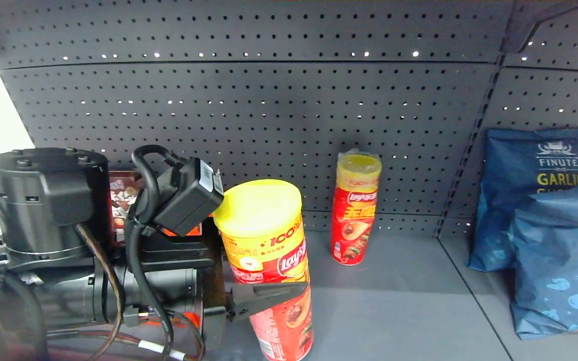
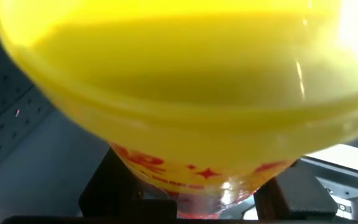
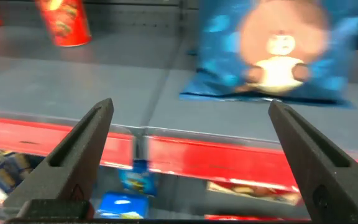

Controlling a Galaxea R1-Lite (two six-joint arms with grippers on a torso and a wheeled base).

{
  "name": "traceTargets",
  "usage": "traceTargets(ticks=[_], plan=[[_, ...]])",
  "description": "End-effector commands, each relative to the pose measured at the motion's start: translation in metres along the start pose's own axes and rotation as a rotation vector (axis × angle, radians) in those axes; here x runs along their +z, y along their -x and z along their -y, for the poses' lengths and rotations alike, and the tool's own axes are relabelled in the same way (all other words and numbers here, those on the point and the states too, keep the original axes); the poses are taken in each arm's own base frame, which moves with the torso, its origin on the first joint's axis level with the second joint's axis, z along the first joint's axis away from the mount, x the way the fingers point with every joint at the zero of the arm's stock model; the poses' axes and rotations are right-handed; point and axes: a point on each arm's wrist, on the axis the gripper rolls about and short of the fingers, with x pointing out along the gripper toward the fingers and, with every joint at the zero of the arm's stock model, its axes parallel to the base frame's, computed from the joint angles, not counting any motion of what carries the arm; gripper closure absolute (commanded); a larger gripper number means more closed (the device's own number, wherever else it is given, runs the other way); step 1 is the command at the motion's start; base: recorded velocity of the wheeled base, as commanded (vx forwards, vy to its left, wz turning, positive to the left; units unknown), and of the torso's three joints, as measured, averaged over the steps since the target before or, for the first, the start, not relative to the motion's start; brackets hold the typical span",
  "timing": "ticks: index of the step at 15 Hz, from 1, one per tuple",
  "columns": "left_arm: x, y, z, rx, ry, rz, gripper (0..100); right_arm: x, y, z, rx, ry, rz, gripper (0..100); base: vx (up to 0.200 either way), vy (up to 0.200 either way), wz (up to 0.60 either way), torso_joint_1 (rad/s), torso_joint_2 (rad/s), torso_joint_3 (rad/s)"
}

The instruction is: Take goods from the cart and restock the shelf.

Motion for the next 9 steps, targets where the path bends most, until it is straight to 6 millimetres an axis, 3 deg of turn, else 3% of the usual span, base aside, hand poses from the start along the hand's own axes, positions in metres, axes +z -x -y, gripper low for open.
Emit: traceTargets(ticks=[1, 9], plan=[[-0.0006, -0.0003, -0.0005, 0.002, 0.002, -0.003, 100, 0.0000, 0.0000, 0.0000, 0.000, 0.000, 0.000, 0, 0.000, 0.000, 0.00, 0.000, 0.00, 0.000], [-0.0011, 0.0005, -0.0009, 0.006, 0.003, -0.003, 100, 0.0000, 0.0000, 0.0000, 0.000, 0.000, 0.000, 0, 0.000, 0.000, 0.00, 0.000, 0.00, 0.000]])
